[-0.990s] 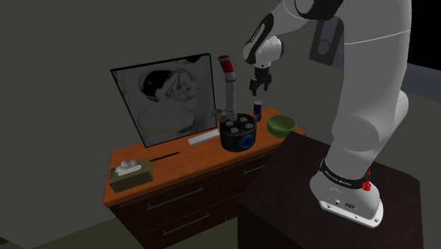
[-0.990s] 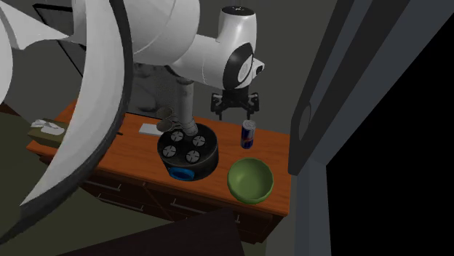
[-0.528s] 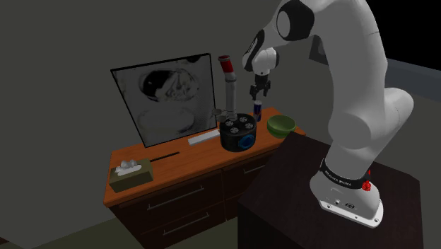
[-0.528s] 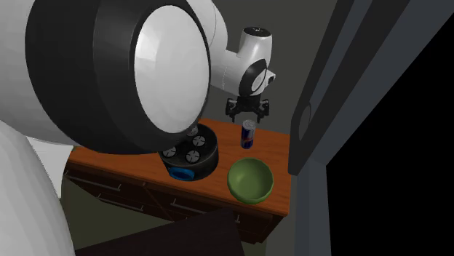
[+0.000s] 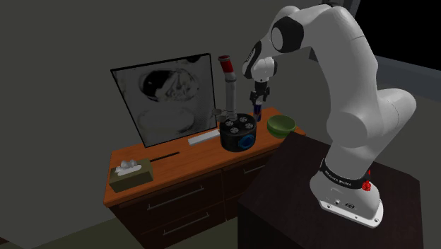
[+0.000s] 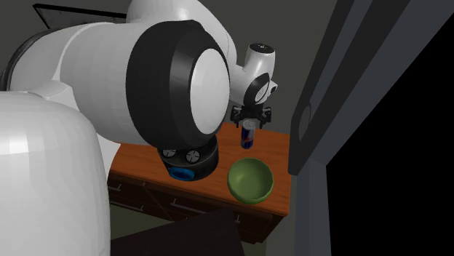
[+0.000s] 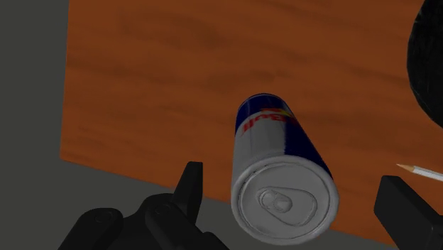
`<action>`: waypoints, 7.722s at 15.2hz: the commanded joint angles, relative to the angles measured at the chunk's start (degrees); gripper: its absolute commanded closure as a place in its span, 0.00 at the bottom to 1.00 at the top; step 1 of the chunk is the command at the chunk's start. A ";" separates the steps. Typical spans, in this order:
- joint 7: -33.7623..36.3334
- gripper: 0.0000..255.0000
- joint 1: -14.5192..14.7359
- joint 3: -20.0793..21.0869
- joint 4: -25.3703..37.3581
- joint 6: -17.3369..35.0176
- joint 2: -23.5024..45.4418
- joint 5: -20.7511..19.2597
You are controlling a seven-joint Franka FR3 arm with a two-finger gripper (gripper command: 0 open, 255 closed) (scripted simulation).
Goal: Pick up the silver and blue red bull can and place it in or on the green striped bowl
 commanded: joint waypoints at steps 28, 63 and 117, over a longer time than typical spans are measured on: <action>0.66 1.00 0.72 -1.08 -0.56 -2.94 -3.53 -1.14; 3.50 1.00 5.39 -9.33 -27.31 -9.70 -39.22 -15.16; 1.05 0.00 3.93 -11.15 -41.92 1.54 -42.96 -17.00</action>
